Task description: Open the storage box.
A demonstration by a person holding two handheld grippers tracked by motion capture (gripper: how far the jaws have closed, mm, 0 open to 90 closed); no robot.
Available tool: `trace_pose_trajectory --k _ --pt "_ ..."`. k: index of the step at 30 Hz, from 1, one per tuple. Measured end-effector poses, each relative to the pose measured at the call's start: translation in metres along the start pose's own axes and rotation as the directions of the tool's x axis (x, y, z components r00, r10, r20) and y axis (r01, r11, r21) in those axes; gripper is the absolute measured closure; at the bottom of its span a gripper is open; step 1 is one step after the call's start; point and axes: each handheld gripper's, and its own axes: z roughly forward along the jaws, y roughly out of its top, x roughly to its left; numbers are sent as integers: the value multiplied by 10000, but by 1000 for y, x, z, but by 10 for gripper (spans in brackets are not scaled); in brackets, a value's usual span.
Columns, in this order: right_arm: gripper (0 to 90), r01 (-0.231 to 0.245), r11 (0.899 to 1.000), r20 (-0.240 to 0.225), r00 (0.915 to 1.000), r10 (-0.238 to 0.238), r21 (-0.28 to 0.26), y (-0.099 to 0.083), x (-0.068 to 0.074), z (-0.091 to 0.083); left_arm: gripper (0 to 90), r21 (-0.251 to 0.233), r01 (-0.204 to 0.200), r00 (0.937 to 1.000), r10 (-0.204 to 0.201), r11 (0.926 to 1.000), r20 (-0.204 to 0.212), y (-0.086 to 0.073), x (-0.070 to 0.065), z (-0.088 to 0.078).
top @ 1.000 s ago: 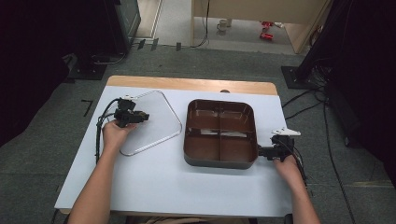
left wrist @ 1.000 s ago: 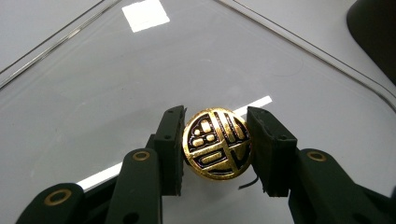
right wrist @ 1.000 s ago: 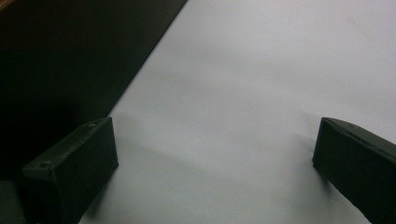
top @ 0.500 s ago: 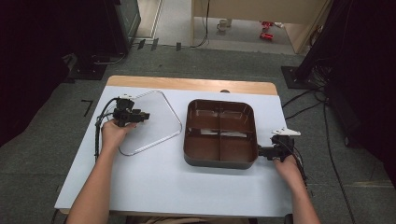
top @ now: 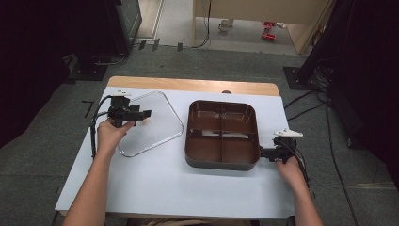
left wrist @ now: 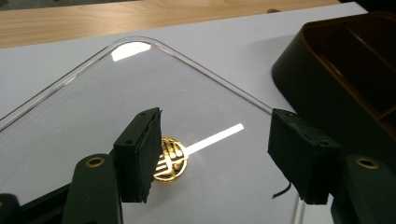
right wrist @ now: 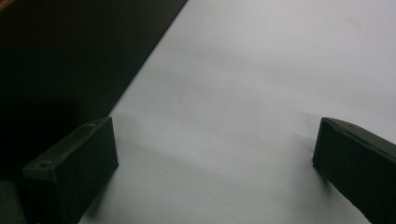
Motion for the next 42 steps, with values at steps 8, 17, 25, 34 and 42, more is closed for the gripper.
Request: trace_pose_trajectory --k 8,17,25,34,42 --pt "0 3 10000 1 10000 -3 0 0 0 0 269 12 -204 9996 204 9998 179 -2 -16 -13" --pt "0 4 10000 0 10000 -4 -1 0 0 0 235 -197 -778 9956 787 9968 511 -20 -41 -18" --pt "0 -3 10000 0 10000 3 1 0 0 0 232 173 -1604 9856 1592 9869 579 -38 -66 -22" --pt "0 0 10000 1 10000 0 0 0 0 0 231 216 -2192 9728 2168 9754 817 -57 -85 -24" --pt "0 8 10000 6 10000 -8 12 0 0 0 231 202 -2662 9583 2623 9637 1131 -72 -97 -18"
